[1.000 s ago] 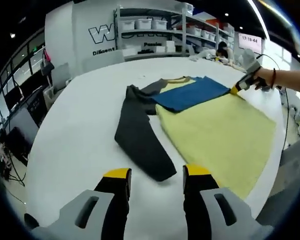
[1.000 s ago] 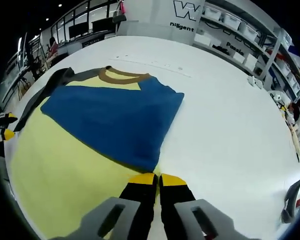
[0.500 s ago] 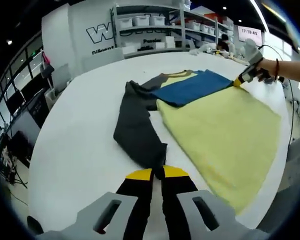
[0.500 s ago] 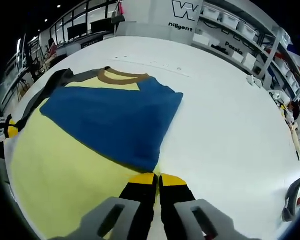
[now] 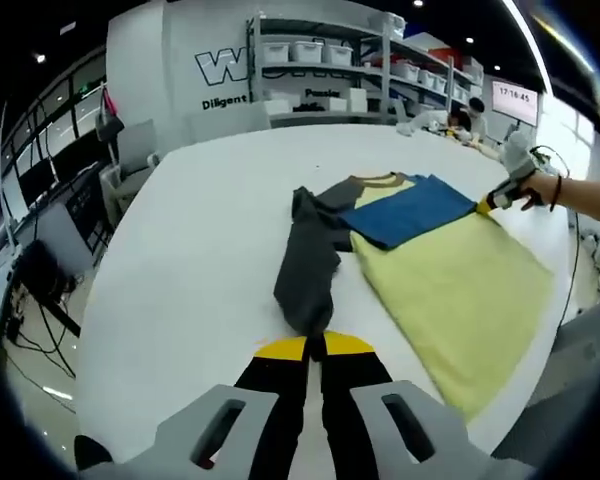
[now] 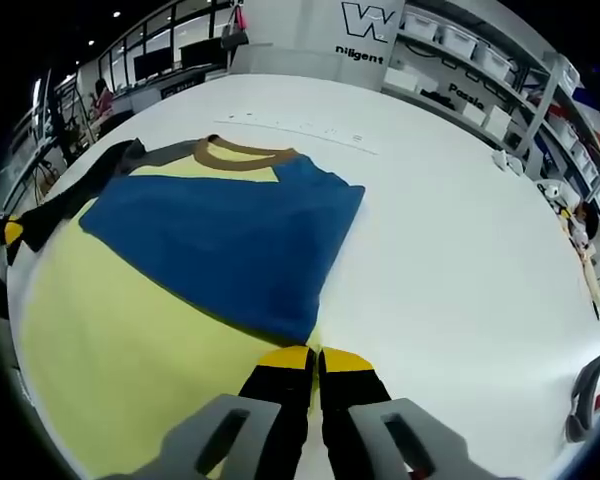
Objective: Fold the garment on the visible template until the final outline fits inside the template.
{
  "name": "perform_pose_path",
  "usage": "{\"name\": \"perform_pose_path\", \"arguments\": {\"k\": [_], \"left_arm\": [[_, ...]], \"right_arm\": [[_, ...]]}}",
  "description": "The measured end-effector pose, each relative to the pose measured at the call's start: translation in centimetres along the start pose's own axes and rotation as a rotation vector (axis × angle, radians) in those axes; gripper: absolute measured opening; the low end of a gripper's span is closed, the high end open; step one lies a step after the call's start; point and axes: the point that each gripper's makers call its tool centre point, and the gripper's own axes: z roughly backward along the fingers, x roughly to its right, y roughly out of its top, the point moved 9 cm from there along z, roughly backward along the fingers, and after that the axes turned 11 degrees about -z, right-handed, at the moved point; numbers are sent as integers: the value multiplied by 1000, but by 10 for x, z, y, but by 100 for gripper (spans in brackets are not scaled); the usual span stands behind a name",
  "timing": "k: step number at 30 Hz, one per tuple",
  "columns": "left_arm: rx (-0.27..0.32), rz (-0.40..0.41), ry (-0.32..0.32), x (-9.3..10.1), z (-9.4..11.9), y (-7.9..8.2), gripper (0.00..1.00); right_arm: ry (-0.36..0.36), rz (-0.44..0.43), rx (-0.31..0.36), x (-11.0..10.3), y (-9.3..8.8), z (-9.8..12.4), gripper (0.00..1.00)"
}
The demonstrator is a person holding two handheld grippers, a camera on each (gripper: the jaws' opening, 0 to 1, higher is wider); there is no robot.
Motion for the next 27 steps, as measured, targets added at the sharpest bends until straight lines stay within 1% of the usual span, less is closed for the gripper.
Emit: {"name": "perform_pose_path", "arguments": {"k": [1,3,4,6,9,10,13,14,15,17,19,22,24,25,27], "left_arm": [[-3,-1,2,-4,1,0,5],[-35,11,16,-12,3,-1,5],[-60,6,42,-26,5,-3,6],[-65,28,60,-40,6,-5,6],[-82,64,77,-53,8,-8,6],[-95,67,83,-59,8,-10,6],[-97,59,95,-66,9,-12,6],[-120,60,98,-74,7,-16,6],[-123,58,99,-75,7,-16,6],[-150,52,106,-86,5,-19,6],[-172,52,100,-92,3,-19,6],[-224,22,102,-102,0,-21,6],[-232,15,100,-107,-4,-22,6],[-246,21,92,-112,-7,-23,6],[-250,24,86,-117,-10,-22,6]], "right_arm": [[1,-1,0,0,0,0,0],[3,-8,0,0,0,0,0],[5,-14,0,0,-1,0,0],[6,-14,0,0,-1,0,0],[4,-9,-3,0,0,0,0],[4,-9,-3,0,0,0,0],[2,-6,-5,-1,0,0,0],[4,-7,-4,0,0,0,0],[5,-11,-3,0,0,0,0],[8,-24,-2,0,-1,1,0],[8,-20,-4,0,-1,1,0],[8,-17,-6,0,0,1,0],[10,-21,-5,0,0,1,0],[11,-24,-4,0,0,1,0],[13,-23,-4,1,0,0,0]]}}
